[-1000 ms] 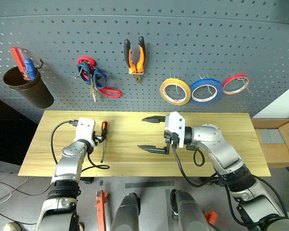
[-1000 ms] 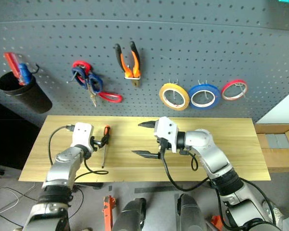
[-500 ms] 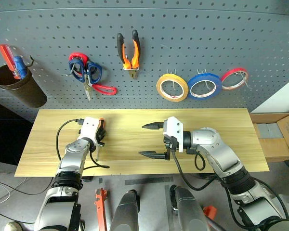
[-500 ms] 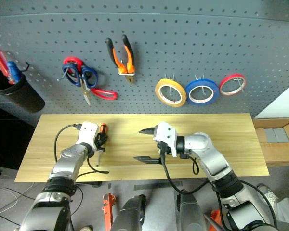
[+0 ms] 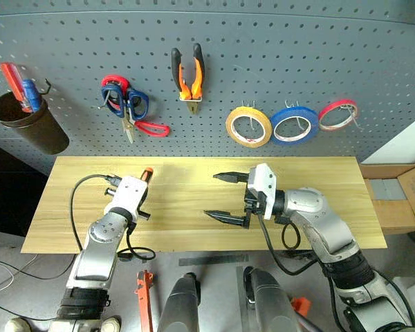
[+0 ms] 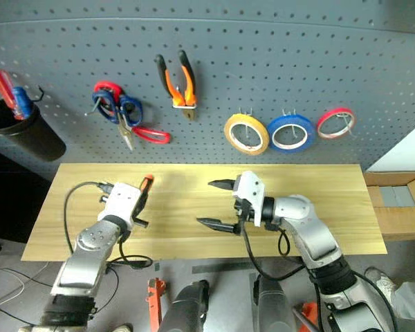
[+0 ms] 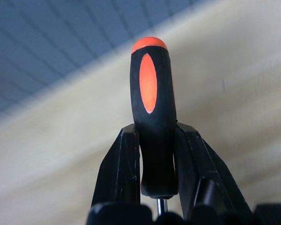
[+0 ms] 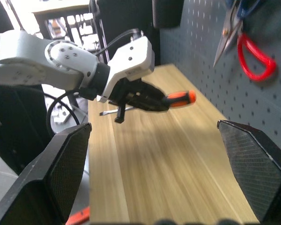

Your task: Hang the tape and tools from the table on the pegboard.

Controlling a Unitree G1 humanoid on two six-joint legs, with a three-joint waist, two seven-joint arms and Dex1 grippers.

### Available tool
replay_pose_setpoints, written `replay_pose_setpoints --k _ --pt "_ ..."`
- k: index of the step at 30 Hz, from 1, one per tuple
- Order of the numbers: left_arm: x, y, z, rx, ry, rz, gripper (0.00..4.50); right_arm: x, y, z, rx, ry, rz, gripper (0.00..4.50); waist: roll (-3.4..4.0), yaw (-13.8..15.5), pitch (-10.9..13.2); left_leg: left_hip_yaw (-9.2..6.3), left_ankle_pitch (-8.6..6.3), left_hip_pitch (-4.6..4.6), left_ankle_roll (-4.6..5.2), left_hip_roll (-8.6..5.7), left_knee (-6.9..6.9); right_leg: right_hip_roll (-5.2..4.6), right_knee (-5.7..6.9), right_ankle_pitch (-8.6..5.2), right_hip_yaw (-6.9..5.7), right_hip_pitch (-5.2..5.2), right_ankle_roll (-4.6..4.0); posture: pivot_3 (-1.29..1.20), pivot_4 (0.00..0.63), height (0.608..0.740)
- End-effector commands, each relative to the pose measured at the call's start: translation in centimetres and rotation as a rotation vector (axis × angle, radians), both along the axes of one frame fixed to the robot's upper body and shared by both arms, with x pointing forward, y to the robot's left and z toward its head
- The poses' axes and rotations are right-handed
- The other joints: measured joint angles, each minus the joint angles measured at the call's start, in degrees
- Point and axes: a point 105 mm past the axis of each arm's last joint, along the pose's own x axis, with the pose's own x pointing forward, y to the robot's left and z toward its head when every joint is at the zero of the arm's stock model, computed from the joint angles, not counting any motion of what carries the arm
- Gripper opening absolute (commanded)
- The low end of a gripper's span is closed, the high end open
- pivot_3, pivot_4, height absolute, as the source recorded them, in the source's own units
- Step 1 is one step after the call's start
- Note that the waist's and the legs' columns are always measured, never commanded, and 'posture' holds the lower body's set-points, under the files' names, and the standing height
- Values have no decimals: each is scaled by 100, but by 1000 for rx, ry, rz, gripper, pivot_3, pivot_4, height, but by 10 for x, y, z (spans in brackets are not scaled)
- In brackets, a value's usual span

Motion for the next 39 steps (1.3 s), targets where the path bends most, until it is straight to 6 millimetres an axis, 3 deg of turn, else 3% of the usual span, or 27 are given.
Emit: replay_pose_setpoints --k 1,6,9,12,15,22,26,30,35,39 --pt "-15 8 64 117 -246 91 663 -9 0 34 152 -4 10 4500 -5 34 -77 4 1 1 -2 -2 -1 2 1 0 -3 2 0 126 187 740" --pt "-36 18 127 211 -520 172 663 -5 8 67 276 -62 -23 4500 -7 127 -290 15 3 3 -6 -1 -5 7 -1 0 1 0 0 155 145 740" --pt "-38 20 170 249 -692 190 663 0 15 85 340 -91 -29 4500 -21 235 -368 19 7 8 -12 -1 -5 11 -1 0 -8 8 0 162 134 740" --pt "-26 31 209 225 -804 230 663 7 23 103 401 -107 -42 4500 -38 321 -447 4 15 11 -26 0 -3 18 1 6 -25 21 -10 160 125 740" --pt "1 47 240 192 -834 242 663 15 36 117 445 -117 -52 4500 -47 354 -538 3 18 19 -28 2 -1 25 1 13 -29 30 -13 154 124 740" --pt "32 73 275 44 -915 295 663 30 55 131 494 -147 -101 4500 -53 286 -588 6 23 23 -35 4 0 34 9 17 -22 21 -14 128 141 740" --pt "48 84 267 11 -882 317 663 33 61 128 492 -160 -122 4500 -53 254 -587 14 22 16 -35 2 -5 32 6 17 -17 8 -14 126 161 740" --pt "54 98 242 -29 -827 357 663 33 63 113 446 -148 -127 4500 -50 209 -586 20 21 16 -34 4 -10 32 9 17 -14 -2 -14 126 182 740" --pt "51 107 220 -28 -788 375 663 29 66 86 335 -143 -113 4500 -48 200 -580 18 19 19 -30 4 -3 32 16 17 -13 2 -14 126 201 740" --pt "37 123 188 -55 -739 451 663 25 68 70 285 -120 -105 4500 -46 147 -577 17 18 23 -26 5 -3 33 20 17 -11 2 -15 129 214 740"
